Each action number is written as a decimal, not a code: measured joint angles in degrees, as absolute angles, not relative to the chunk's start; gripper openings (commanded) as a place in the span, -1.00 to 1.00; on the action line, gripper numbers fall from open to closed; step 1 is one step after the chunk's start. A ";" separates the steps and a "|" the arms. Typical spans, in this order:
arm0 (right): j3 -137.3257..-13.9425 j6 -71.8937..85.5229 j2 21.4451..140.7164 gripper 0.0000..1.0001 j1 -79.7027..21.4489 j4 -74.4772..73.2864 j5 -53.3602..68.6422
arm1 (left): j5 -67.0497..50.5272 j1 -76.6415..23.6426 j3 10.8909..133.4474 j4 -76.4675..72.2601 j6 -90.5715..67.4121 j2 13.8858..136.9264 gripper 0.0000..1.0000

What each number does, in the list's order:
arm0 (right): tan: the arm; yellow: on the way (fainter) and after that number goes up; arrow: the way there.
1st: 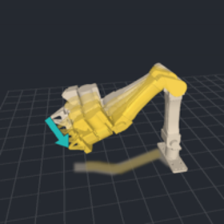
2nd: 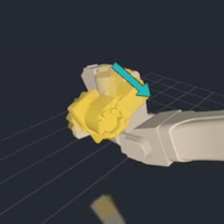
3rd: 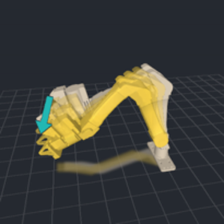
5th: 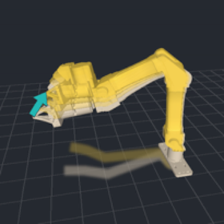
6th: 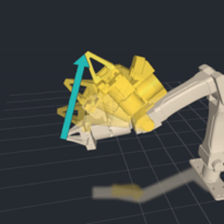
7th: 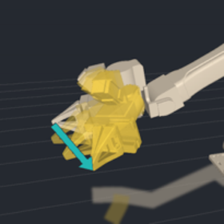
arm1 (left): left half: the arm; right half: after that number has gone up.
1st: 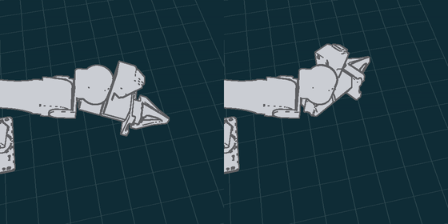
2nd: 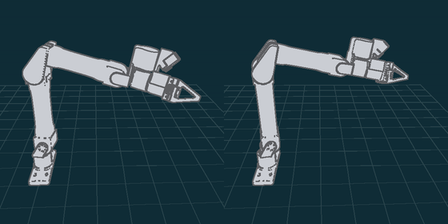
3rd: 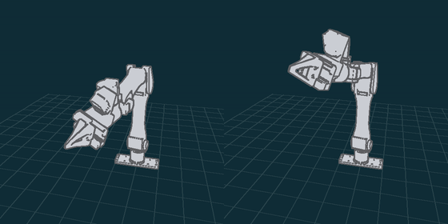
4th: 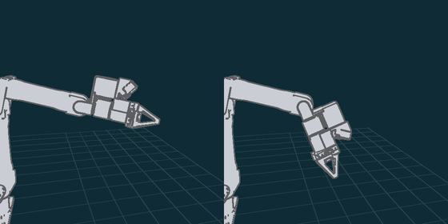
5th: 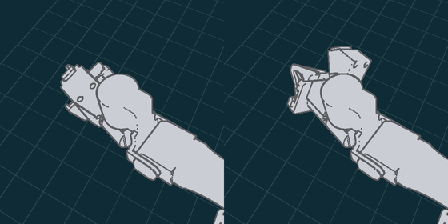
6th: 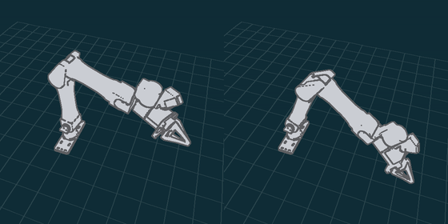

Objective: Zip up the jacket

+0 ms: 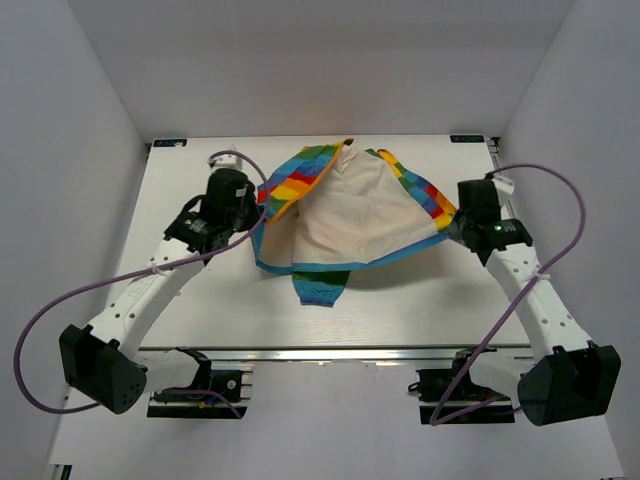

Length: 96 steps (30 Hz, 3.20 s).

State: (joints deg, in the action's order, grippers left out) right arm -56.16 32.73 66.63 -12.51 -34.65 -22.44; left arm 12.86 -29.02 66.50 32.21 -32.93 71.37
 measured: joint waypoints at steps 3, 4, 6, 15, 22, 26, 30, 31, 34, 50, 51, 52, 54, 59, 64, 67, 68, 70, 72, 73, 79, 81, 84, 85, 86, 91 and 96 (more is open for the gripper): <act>-62.54 30.59 65.60 -1.00 -10.70 -39.97 -26.33 | 12.80 -22.81 66.06 34.72 -35.11 68.79 -1.00; -64.90 29.85 65.89 -1.00 -10.17 -41.93 -27.14 | 12.58 -20.29 65.52 35.05 -35.79 67.77 -1.00; -70.70 28.29 67.46 -1.00 -9.45 -45.74 -28.47 | 11.84 -15.20 63.29 35.81 -37.17 65.32 -1.00; -90.21 19.97 74.70 -1.00 -9.65 -52.86 -25.06 | 5.21 -5.41 50.83 39.92 -40.12 60.86 -1.00; -102.13 9.78 84.64 -1.00 -37.01 -48.45 -28.62 | 2.68 -5.30 47.24 39.86 -40.32 58.02 -1.00; -104.88 5.52 96.68 -1.00 -54.46 -45.10 -29.76 | 2.70 -5.30 46.11 40.18 -40.80 56.40 -1.00; -105.32 4.60 110.00 -1.00 -65.82 -44.95 -26.28 | 4.36 -5.23 44.73 40.93 -41.71 56.34 -1.00; -105.10 4.73 112.20 -1.00 -67.09 -44.84 -23.97 | 4.71 -5.19 44.31 41.06 -41.95 56.34 -1.00; -99.11 5.10 112.86 -0.68 -67.94 -40.99 -14.37 | 5.56 -5.02 42.89 41.23 -42.61 56.66 -1.00; -55.83 19.59 71.07 0.78 -43.92 -23.51 -0.05 | 3.86 -4.97 39.90 36.86 -43.35 59.96 -1.00; -53.78 20.67 71.13 0.78 -43.05 -24.38 -0.73 | 3.81 -4.97 39.90 36.77 -43.33 59.96 -1.00; -52.01 21.43 71.35 0.78 -42.76 -25.41 -1.30 | 3.79 -4.97 39.90 36.71 -43.29 59.96 -1.00; -49.69 22.63 72.01 0.75 -42.83 -26.96 -1.30 | 3.68 -4.97 39.79 36.27 -43.11 60.16 -1.00; -48.49 25.10 76.36 0.63 -42.94 -24.75 0.36 | 2.11 -4.95 39.79 35.53 -41.85 62.50 -0.84; -49.56 26.63 84.77 0.46 -42.94 -21.58 -0.10 | -0.40 -4.93 39.29 35.35 -40.51 63.33 -0.98; -50.61 26.96 89.01 0.27 -42.94 -20.25 -1.15 | -1.32 -4.93 38.09 35.07 -39.92 63.00 -1.00; -50.89 27.09 90.08 0.15 -42.94 -19.68 -1.34 | -1.58 -4.95 37.78 35.03 -39.88 63.00 -1.00; -51.24 27.33 91.37 -0.56 -42.94 -18.79 -1.37 | -2.22 -4.95 37.17 34.57 -39.83 63.00 -1.00; -51.31 27.90 91.98 -1.00 -42.94 -17.76 -1.69 | -2.68 -4.95 37.06 34.39 -39.77 63.07 -1.00; -51.35 28.23 91.98 -1.00 -42.92 -17.74 -2.20 | -2.87 -4.93 37.10 34.24 -39.68 63.11 -1.00; -54.02 28.03 85.43 -1.00 -38.59 -23.24 -3.33 | -3.07 -4.95 41.30 34.98 -39.64 64.01 -1.00; -56.97 26.87 80.77 -1.00 -34.61 -25.74 -2.57 | -3.16 -4.95 45.60 34.41 -39.64 64.47 -1.00; -68.07 24.71 76.36 -1.00 -28.42 -29.56 -1.28 | -3.64 -4.93 54.39 32.67 -39.70 65.78 -1.00; -73.97 23.88 76.29 -1.00 -26.92 -31.59 -1.15 | -3.64 -4.95 58.22 32.01 -39.68 66.76 -1.00; -81.01 23.18 77.10 -1.00 -25.80 -33.56 -1.02 | -3.51 -4.95 62.06 31.88 -39.64 67.81 -1.00; -109.23 21.43 81.36 -1.00 -21.87 -38.33 -1.02 | -0.51 -4.95 78.43 30.13 -39.38 71.64 -1.00; -119.79 21.02 81.08 -1.00 -17.21 -43.24 -0.69 | 2.85 -4.93 89.41 31.86 -38.13 72.58 -1.00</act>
